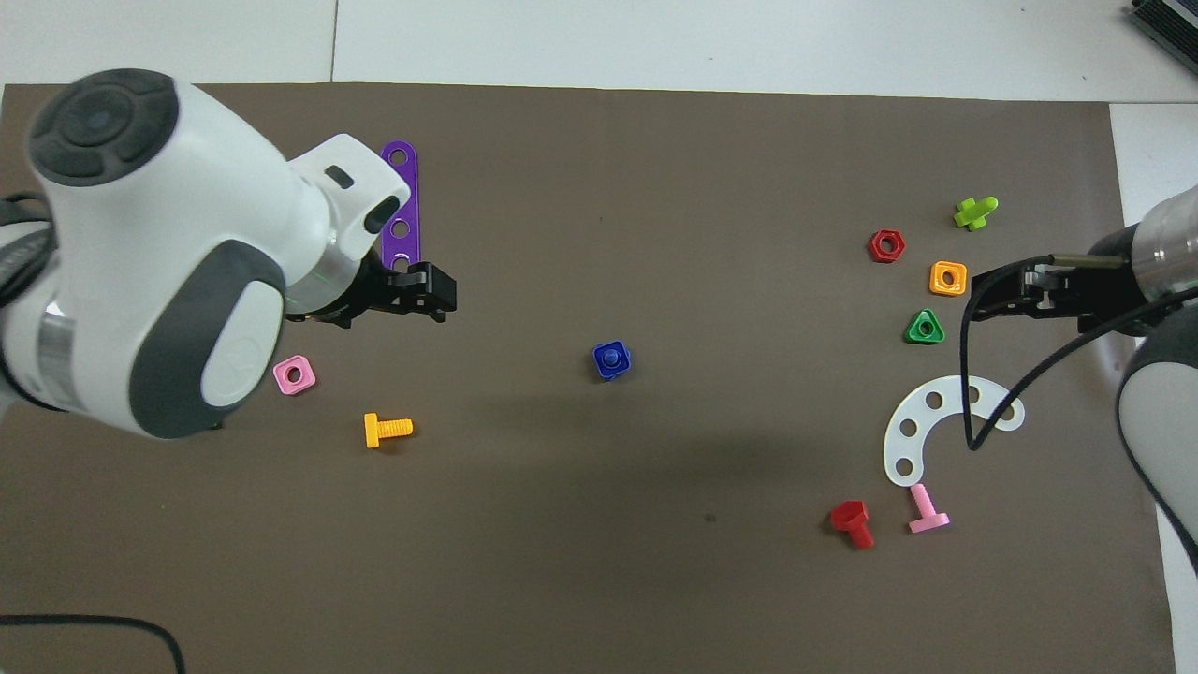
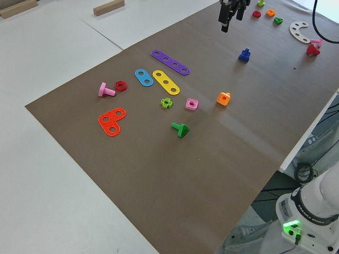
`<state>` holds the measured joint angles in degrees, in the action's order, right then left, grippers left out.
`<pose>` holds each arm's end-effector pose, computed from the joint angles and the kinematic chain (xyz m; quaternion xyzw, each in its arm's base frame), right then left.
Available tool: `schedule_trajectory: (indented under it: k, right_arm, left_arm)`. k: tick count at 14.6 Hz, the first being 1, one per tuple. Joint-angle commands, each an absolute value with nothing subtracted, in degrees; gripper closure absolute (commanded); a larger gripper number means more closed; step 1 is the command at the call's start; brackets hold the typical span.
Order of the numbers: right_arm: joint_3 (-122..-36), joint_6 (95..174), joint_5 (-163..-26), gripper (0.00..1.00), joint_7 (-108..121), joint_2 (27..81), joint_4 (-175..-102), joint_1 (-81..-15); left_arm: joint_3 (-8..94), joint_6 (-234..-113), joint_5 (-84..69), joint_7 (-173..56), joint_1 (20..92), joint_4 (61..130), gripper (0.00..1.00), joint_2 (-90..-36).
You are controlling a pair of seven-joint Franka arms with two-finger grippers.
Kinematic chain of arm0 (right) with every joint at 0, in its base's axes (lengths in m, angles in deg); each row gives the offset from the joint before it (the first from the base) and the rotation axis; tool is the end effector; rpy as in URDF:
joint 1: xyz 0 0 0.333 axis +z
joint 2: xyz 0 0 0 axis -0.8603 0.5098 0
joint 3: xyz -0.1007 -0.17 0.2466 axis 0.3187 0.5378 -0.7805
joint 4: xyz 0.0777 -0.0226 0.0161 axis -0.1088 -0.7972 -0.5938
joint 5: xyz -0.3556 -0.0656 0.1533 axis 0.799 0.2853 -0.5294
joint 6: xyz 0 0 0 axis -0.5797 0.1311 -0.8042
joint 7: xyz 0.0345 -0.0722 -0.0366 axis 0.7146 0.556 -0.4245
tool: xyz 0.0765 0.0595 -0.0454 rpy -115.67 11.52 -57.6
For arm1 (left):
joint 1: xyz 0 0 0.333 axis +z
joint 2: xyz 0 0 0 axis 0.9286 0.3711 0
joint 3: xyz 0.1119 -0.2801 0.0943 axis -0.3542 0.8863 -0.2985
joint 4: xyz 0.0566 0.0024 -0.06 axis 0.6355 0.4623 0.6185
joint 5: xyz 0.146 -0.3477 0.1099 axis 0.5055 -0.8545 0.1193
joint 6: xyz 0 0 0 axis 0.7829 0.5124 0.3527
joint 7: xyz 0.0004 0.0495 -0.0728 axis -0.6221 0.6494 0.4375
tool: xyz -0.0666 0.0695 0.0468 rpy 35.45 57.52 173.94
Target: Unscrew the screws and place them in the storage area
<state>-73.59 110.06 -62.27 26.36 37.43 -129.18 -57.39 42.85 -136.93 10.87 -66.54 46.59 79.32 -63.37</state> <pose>0.5495 0.0332 0.6044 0.9975 -0.0687 -0.0017 0.0170 0.5556 -0.2579 0.5243 0.9981 0.0048 -0.0283 0.0552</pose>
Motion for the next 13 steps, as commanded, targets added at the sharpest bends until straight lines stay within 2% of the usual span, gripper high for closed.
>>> schedule_trajectory:
  k: [1,7,9,13]
  right_arm:
    - [-74.0,111.3,-63.5,0.00,24.5,36.0,-130.9,-58.2]
    - [-74.0,111.1,-63.6,0.00,24.6,36.0,-130.9,-58.2]
    - [-74.0,111.0,-63.6,0.00,24.6,36.0,-130.9,-58.2]
    - [-74.0,111.0,-63.6,0.00,24.6,36.0,-130.9,-58.2]
  left_arm:
    - [41.8,-143.6,8.6,-75.0,42.0,79.3,0.01,-60.7]
    - [41.7,-157.0,8.7,-93.2,33.9,78.3,0.10,-50.9]
    - [41.5,-159.4,8.9,-97.0,31.1,77.8,0.10,-47.2]
    - [41.5,-162.0,9.4,-100.2,30.7,78.8,0.11,-45.2]
